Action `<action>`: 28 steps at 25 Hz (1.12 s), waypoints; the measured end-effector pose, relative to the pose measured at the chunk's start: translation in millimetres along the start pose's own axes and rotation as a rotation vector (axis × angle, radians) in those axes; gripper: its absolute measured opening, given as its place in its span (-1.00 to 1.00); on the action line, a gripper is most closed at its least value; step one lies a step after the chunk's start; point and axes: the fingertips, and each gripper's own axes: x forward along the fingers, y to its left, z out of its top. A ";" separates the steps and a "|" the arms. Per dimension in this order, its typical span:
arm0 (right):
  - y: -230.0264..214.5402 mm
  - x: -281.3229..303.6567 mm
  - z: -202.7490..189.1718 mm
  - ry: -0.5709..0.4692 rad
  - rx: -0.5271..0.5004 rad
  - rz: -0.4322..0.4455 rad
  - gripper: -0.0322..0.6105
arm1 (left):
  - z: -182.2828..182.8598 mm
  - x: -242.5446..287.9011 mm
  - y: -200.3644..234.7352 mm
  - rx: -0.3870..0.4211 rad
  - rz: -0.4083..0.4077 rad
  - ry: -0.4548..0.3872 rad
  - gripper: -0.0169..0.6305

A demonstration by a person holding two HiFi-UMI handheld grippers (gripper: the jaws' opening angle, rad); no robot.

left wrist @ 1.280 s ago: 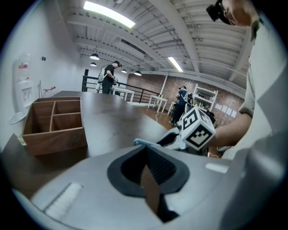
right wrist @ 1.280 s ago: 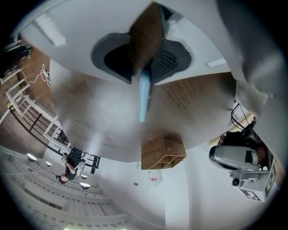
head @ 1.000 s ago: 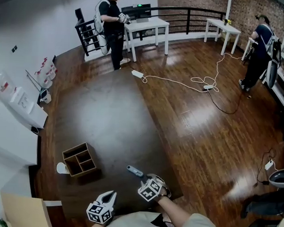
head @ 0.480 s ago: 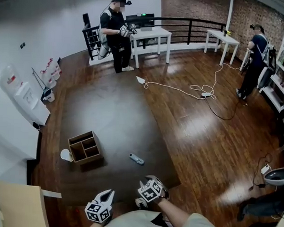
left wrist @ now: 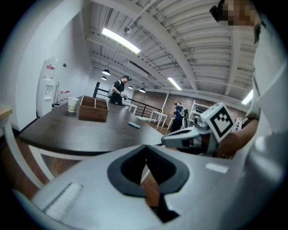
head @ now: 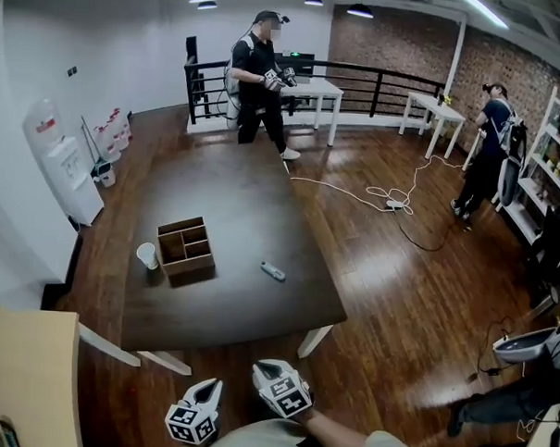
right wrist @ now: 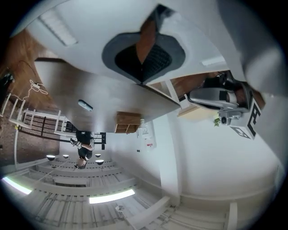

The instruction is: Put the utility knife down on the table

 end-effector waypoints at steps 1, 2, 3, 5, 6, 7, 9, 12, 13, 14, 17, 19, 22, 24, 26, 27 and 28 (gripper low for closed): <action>15.2 -10.3 -8.1 -0.005 0.010 0.004 -0.89 | -9.2 -10.4 -6.5 -0.006 -0.003 -0.004 -0.94; 29.2 -19.6 -17.5 -0.003 0.013 0.010 -0.89 | -16.0 -19.8 -12.4 -0.009 -0.005 -0.010 -0.94; 41.3 -28.4 -27.3 0.004 0.013 0.016 -0.89 | -20.2 -28.4 -17.9 -0.012 -0.006 -0.019 -0.94; 60.1 -46.9 -42.2 0.018 0.007 0.024 -0.89 | -23.6 -43.7 -29.8 -0.022 -0.006 -0.046 -0.94; 67.2 -57.1 -45.8 0.019 0.002 0.026 -0.89 | -24.4 -50.6 -36.9 -0.027 -0.009 -0.058 -0.94; 72.6 -67.7 -46.7 0.014 -0.005 0.026 -0.89 | -24.6 -56.9 -44.9 -0.028 -0.015 -0.070 -0.94; 78.9 -88.7 -44.5 -0.004 -0.018 0.019 -0.89 | -23.5 -68.7 -61.8 -0.024 -0.031 -0.091 -0.94; 83.4 -113.1 -43.8 -0.022 -0.026 0.010 -0.89 | -21.9 -87.4 -81.5 -0.008 -0.034 -0.119 -0.94; 84.8 -120.5 -43.2 -0.029 -0.032 0.009 -0.89 | -21.1 -93.2 -87.4 -0.004 -0.031 -0.129 -0.94; 86.7 -128.6 -41.7 -0.039 -0.039 0.010 -0.89 | -19.7 -98.8 -94.1 -0.001 -0.029 -0.139 -0.94; 90.7 -156.9 -30.9 -0.090 -0.046 0.022 -0.89 | -10.9 -111.1 -118.2 0.005 -0.036 -0.167 -0.94; 85.6 -180.4 -24.3 -0.131 -0.045 0.014 -0.89 | -5.9 -112.3 -138.7 0.019 -0.056 -0.170 -0.94; 67.6 -224.4 -29.3 -0.179 -0.025 -0.026 -0.89 | -9.9 -101.1 -178.5 0.048 -0.103 -0.152 -0.94; 50.9 -254.6 -33.1 -0.211 -0.013 -0.051 -0.89 | -6.1 -88.0 -210.0 0.070 -0.137 -0.162 -0.94; 33.3 -285.0 -35.8 -0.245 -0.015 -0.077 -0.89 | 6.3 -76.2 -249.4 0.096 -0.180 -0.189 -0.94; 25.6 -298.9 -38.3 -0.261 -0.016 -0.087 -0.89 | 12.1 -71.7 -269.9 0.105 -0.201 -0.201 -0.94; 19.6 -311.2 -41.7 -0.276 -0.016 -0.092 -0.89 | 15.1 -68.1 -288.6 0.115 -0.218 -0.209 -0.94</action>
